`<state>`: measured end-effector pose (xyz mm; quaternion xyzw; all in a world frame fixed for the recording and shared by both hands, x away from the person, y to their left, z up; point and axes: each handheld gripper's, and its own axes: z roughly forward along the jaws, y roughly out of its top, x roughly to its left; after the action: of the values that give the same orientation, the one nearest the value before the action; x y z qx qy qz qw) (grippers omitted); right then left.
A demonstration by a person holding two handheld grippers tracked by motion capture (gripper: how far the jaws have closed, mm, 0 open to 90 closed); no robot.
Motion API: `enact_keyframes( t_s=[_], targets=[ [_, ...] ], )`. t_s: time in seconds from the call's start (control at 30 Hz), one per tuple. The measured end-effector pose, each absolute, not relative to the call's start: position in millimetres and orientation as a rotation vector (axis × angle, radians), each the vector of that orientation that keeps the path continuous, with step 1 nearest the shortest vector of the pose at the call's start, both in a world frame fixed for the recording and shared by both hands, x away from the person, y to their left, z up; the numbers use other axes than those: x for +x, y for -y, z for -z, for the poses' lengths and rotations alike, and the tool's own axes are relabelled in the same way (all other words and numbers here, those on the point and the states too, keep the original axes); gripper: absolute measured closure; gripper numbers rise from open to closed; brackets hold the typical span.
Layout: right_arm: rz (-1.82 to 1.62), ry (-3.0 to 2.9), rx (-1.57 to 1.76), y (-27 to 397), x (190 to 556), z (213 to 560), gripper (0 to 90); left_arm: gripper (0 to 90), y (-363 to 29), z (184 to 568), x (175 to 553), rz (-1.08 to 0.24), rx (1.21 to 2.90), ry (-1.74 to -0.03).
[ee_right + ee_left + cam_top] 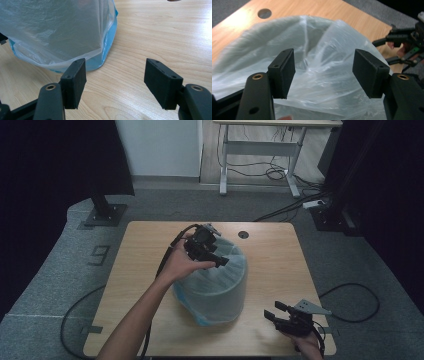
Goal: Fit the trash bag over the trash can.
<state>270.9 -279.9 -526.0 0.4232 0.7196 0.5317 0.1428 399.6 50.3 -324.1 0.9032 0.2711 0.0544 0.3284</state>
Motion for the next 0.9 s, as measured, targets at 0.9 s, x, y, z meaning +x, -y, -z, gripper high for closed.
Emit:
enact_keyframes(
  t_s=[0.9],
  targets=[
    [-1.525, -2.096, 1.221, 282, 270, 527, 33.9, 39.8, -19, 366, 407, -0.086, 2.562, -0.736]
  ],
)
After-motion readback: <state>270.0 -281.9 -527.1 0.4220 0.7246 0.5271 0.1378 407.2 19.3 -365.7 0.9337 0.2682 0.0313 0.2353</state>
